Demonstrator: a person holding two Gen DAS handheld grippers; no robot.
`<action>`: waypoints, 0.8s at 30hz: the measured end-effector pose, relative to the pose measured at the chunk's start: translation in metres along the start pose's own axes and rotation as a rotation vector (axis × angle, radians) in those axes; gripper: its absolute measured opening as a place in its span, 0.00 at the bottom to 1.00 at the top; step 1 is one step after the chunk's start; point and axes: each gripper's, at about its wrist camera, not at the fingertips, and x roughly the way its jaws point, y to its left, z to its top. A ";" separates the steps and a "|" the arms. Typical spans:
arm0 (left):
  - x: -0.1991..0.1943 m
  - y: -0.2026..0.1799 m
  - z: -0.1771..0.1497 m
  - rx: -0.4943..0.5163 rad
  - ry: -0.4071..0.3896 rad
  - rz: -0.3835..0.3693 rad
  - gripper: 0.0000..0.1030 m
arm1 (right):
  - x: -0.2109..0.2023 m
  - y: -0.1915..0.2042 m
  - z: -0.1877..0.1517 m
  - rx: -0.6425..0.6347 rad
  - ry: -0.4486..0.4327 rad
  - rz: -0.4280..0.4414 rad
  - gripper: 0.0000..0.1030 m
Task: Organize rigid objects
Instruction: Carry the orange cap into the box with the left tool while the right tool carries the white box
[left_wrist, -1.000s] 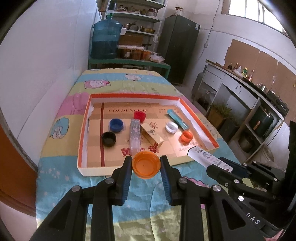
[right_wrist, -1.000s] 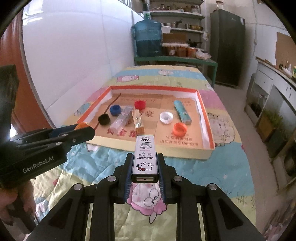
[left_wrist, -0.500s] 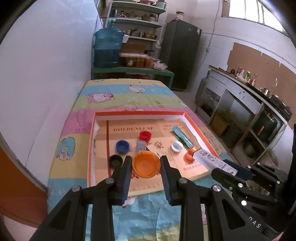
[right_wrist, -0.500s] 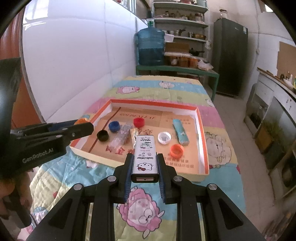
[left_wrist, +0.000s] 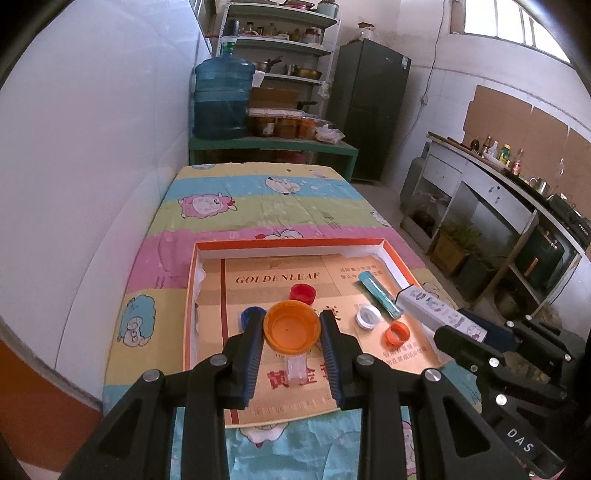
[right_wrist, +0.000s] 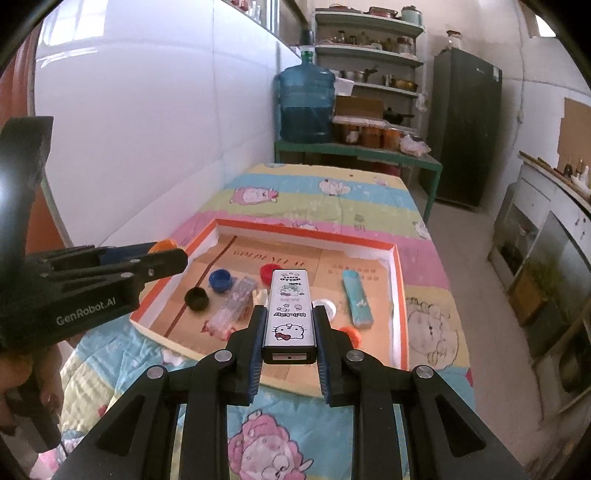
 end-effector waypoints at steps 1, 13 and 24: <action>0.002 0.000 0.002 0.001 0.002 0.001 0.30 | 0.002 -0.001 0.002 -0.002 -0.001 -0.001 0.24; 0.031 0.005 0.024 0.021 0.024 0.014 0.30 | 0.028 -0.015 0.021 -0.018 0.009 0.001 0.24; 0.066 0.016 0.040 0.017 0.055 0.033 0.30 | 0.056 -0.028 0.034 -0.024 0.030 0.014 0.24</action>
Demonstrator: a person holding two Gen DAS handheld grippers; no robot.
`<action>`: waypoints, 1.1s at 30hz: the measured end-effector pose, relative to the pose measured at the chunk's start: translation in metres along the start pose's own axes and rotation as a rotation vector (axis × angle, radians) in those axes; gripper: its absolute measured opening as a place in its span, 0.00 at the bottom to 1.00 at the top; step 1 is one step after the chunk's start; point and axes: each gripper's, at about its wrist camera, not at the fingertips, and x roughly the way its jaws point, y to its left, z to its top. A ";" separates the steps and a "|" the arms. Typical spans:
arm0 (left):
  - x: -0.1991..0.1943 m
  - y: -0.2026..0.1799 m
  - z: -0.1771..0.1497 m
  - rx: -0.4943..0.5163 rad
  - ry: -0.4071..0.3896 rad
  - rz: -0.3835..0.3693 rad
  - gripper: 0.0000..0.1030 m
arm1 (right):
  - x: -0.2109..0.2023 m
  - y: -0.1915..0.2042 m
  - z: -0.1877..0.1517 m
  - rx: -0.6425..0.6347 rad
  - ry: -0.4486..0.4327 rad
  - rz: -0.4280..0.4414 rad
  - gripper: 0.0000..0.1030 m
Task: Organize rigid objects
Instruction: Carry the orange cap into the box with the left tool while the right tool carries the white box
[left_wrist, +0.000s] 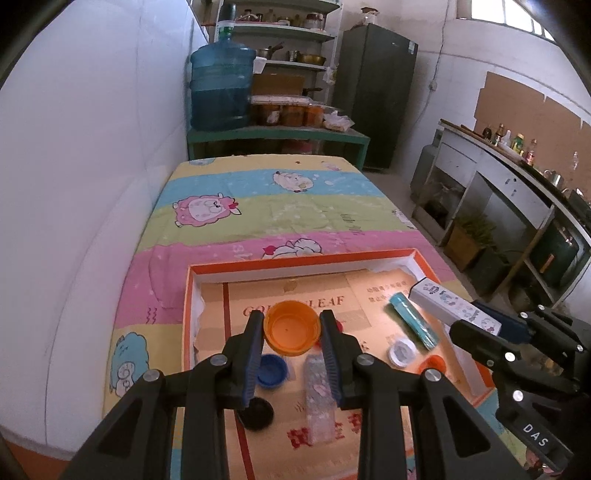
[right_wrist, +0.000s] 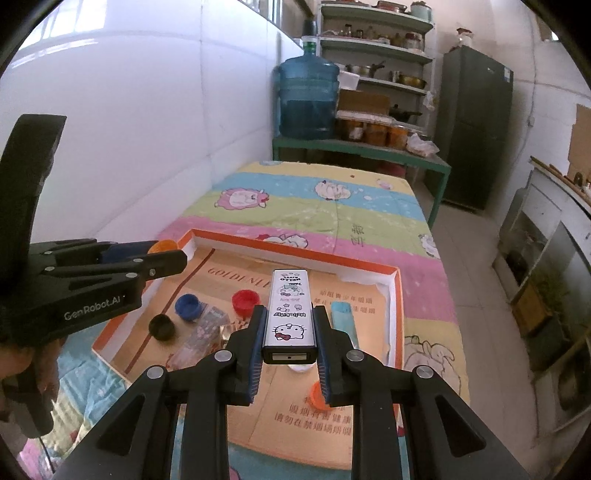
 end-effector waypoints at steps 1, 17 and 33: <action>0.004 0.003 0.002 -0.005 0.005 0.001 0.30 | 0.003 -0.001 0.002 0.001 0.003 0.003 0.24; 0.051 0.027 0.024 -0.081 0.081 -0.017 0.30 | 0.055 -0.007 0.020 -0.024 0.042 0.023 0.24; 0.099 0.036 0.032 -0.107 0.173 0.001 0.30 | 0.106 -0.015 0.029 0.000 0.111 0.068 0.24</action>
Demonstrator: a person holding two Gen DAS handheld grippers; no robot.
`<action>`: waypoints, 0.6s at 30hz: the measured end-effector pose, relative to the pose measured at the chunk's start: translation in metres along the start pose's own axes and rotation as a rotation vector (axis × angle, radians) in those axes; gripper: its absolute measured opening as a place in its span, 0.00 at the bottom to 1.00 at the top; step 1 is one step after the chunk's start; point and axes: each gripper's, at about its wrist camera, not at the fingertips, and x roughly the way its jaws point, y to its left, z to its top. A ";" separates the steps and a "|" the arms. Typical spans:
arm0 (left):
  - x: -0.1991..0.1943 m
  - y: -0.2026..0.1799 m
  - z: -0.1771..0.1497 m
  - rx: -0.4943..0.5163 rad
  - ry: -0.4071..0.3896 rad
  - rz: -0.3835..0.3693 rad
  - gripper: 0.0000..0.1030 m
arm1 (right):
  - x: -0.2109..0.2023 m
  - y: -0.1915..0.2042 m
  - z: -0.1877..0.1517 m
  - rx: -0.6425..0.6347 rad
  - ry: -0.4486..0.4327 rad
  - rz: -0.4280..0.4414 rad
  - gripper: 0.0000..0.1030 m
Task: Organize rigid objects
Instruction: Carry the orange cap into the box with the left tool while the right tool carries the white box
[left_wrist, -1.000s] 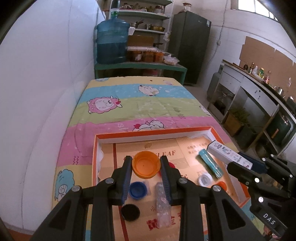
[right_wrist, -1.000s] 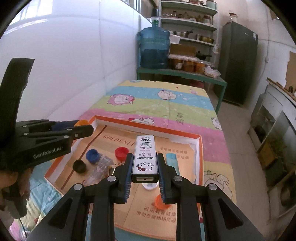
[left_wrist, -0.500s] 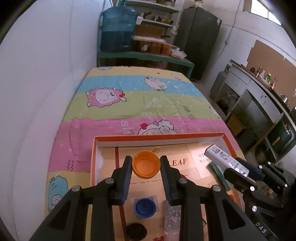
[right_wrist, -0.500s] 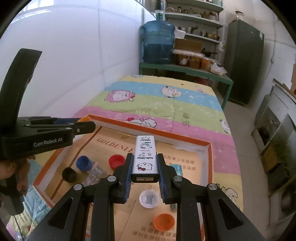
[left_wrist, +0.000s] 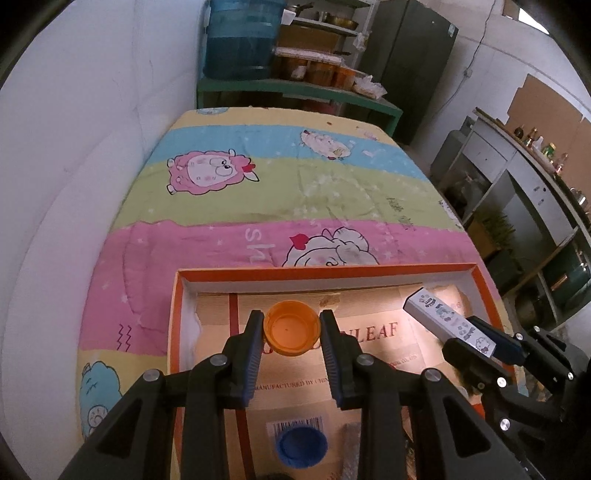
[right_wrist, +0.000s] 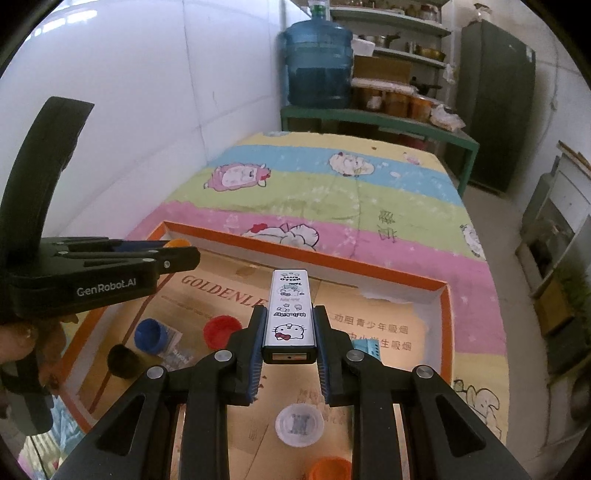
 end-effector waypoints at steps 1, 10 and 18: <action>0.002 0.001 0.001 -0.002 0.005 0.001 0.30 | 0.002 0.000 0.001 0.000 0.003 0.001 0.24; 0.015 0.006 0.005 -0.012 0.035 0.007 0.30 | 0.020 0.000 0.007 -0.012 0.027 0.007 0.24; 0.022 0.008 0.006 -0.015 0.052 0.014 0.30 | 0.031 0.005 0.009 -0.027 0.044 0.012 0.24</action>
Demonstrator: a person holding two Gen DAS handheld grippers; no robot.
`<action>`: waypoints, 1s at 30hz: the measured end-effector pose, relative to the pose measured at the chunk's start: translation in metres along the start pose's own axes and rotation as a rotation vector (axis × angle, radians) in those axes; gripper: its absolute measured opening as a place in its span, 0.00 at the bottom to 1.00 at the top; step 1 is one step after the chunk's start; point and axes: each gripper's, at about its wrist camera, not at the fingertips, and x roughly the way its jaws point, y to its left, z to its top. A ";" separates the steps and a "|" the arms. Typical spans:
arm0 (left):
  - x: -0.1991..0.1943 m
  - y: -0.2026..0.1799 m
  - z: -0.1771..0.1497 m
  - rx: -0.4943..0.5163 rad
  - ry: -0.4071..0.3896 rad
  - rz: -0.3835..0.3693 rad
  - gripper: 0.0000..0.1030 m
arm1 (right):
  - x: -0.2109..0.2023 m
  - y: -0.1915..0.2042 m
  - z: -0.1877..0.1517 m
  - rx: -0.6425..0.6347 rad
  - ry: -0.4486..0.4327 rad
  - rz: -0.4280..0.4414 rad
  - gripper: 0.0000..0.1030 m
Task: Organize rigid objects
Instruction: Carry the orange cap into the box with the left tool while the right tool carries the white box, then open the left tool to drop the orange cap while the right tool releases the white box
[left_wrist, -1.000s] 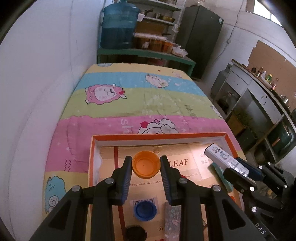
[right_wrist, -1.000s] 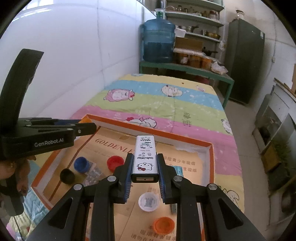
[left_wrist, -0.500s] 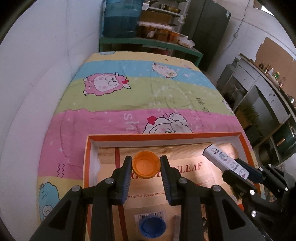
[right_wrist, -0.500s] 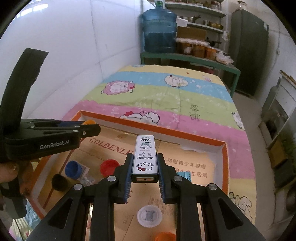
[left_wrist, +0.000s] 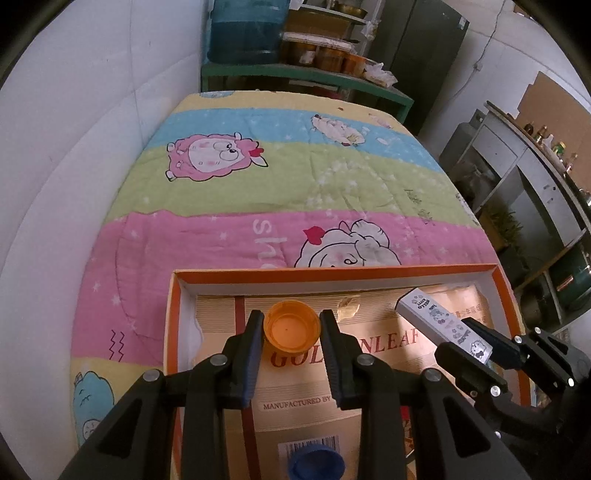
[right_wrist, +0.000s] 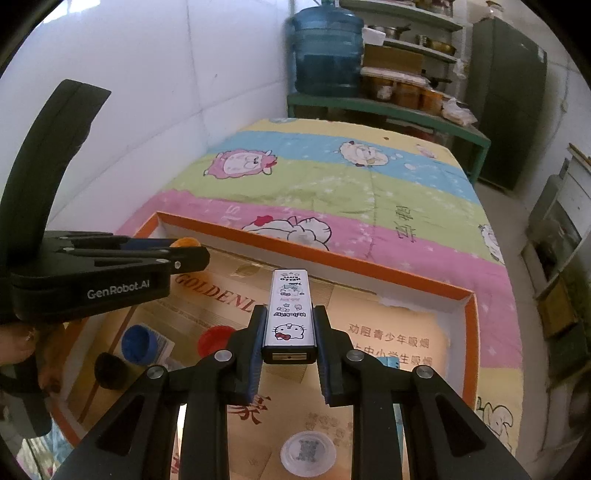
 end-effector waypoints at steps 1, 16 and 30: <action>0.001 0.000 0.000 0.000 0.003 0.001 0.30 | 0.001 0.001 0.000 -0.003 0.004 0.000 0.24; 0.009 -0.003 -0.003 0.024 0.030 0.011 0.30 | 0.017 0.003 -0.001 -0.013 0.080 0.010 0.24; 0.006 -0.006 -0.008 0.040 0.023 -0.025 0.44 | 0.025 0.001 -0.004 -0.013 0.123 0.008 0.42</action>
